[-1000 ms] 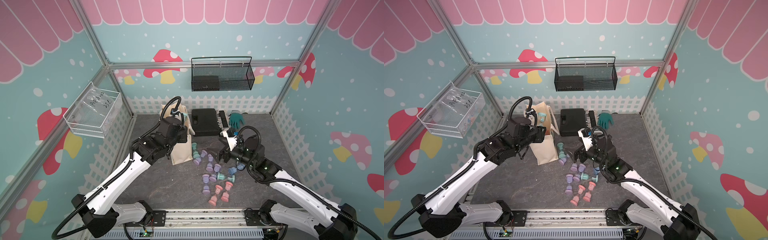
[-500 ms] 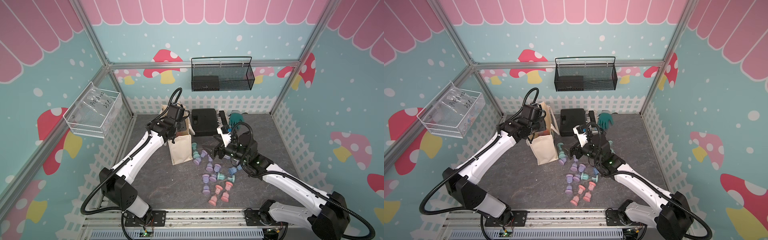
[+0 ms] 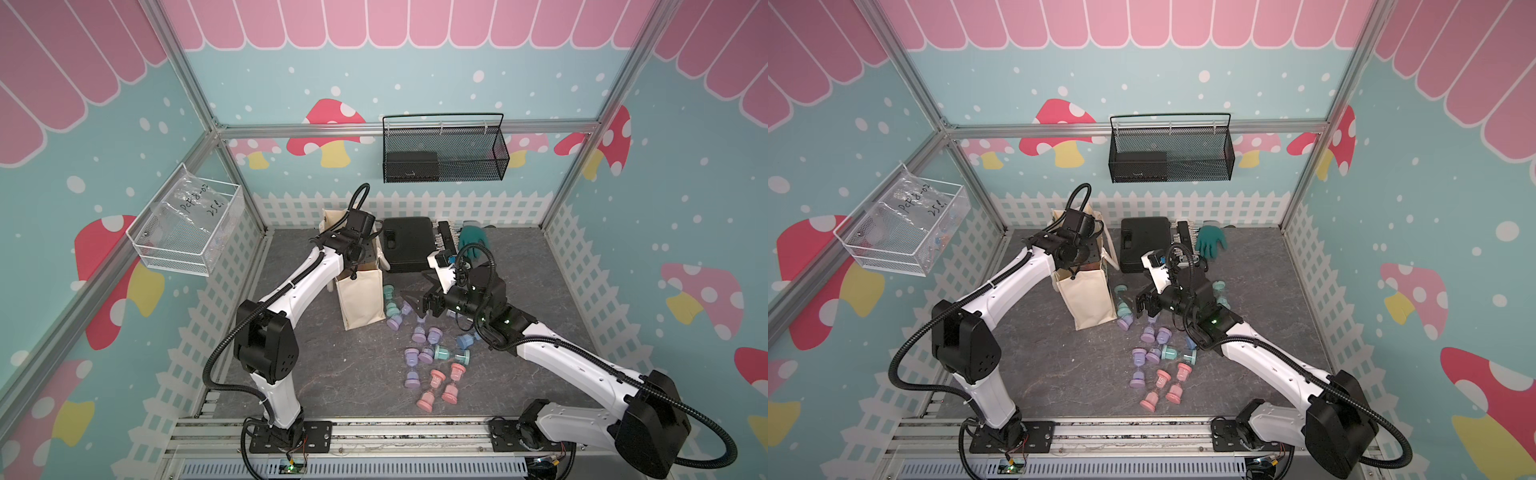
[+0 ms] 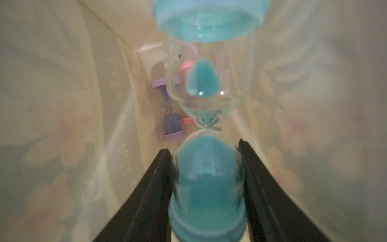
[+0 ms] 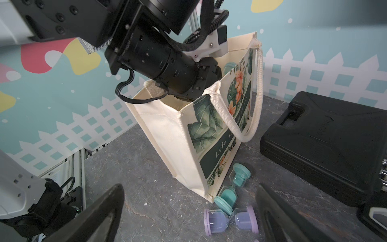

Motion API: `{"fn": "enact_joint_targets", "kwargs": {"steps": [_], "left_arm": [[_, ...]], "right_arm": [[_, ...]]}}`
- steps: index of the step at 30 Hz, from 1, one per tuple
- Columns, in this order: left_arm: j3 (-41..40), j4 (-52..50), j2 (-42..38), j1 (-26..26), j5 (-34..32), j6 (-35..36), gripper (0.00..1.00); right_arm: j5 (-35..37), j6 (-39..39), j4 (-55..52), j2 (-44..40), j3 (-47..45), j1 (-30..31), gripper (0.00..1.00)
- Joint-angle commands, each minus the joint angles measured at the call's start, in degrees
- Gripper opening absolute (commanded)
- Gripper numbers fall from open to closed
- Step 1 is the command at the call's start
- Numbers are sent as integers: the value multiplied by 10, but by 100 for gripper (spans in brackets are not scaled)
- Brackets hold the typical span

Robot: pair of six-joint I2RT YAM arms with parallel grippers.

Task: Put the hourglass into the canvas bag
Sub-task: Place the hourglass in the canvas bag.

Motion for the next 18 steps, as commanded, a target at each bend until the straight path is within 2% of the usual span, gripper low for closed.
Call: {"fn": "enact_joint_targets", "kwargs": {"steps": [1,10,18], "left_arm": [[7,-5,19,12,17,-17,22],[-25,16,49,25,32,-28,23],[-47,25,64,26,33,-34,30]], "right_arm": [[-8,-7,15,6,19,-4,100],[-6,-5,19,13,16,-4,100],[1,-4,19,10,11,-4,100]]}}
